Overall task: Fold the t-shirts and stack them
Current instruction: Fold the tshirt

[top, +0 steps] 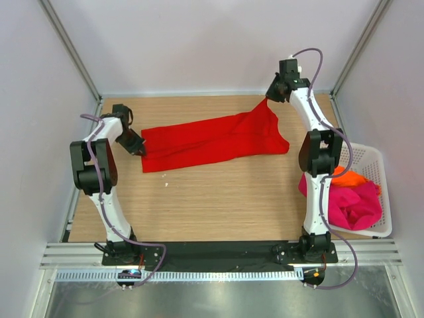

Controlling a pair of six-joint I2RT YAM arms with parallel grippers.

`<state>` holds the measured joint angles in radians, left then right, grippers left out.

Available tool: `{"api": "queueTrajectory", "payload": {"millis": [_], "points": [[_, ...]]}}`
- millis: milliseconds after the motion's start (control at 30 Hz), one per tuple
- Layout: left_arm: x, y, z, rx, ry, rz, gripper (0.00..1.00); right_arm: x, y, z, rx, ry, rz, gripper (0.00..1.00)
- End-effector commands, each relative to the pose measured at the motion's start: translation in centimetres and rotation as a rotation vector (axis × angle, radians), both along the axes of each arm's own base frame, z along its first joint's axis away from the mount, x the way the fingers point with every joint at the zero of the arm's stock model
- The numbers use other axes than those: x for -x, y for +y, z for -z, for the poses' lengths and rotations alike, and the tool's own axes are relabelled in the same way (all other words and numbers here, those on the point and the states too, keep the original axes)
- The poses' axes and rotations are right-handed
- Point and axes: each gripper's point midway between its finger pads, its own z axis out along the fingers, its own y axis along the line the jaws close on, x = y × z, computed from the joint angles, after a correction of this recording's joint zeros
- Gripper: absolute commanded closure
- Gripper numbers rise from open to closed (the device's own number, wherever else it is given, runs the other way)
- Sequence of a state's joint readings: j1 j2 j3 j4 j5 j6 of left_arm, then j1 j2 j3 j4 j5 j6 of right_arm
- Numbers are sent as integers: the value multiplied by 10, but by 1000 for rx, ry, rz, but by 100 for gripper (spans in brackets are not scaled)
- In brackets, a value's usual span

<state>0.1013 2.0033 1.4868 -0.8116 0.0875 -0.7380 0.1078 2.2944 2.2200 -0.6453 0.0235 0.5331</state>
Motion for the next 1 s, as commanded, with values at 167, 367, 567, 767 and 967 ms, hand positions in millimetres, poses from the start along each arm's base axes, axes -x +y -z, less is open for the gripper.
{"api": "queueTrajectory", "payload": {"millis": [167,367,567,767,967], "points": [[-24,0,-9,30,-61,-29,100,-23,1,-16,-57,-90,-13,94],[-28,8,-16,2,-87,-58,95,-36,-22,-2,-107,-87,72,91],[-26,17,-27,-26,-93,-66,79,-46,-23,27,-299,-8,163,68],[-10,40,-67,-177,-140,-46,72,-21,-26,17,-239,90,121,44],[11,25,-93,-239,-168,54,70,34,-37,4,-110,183,70,43]]}}
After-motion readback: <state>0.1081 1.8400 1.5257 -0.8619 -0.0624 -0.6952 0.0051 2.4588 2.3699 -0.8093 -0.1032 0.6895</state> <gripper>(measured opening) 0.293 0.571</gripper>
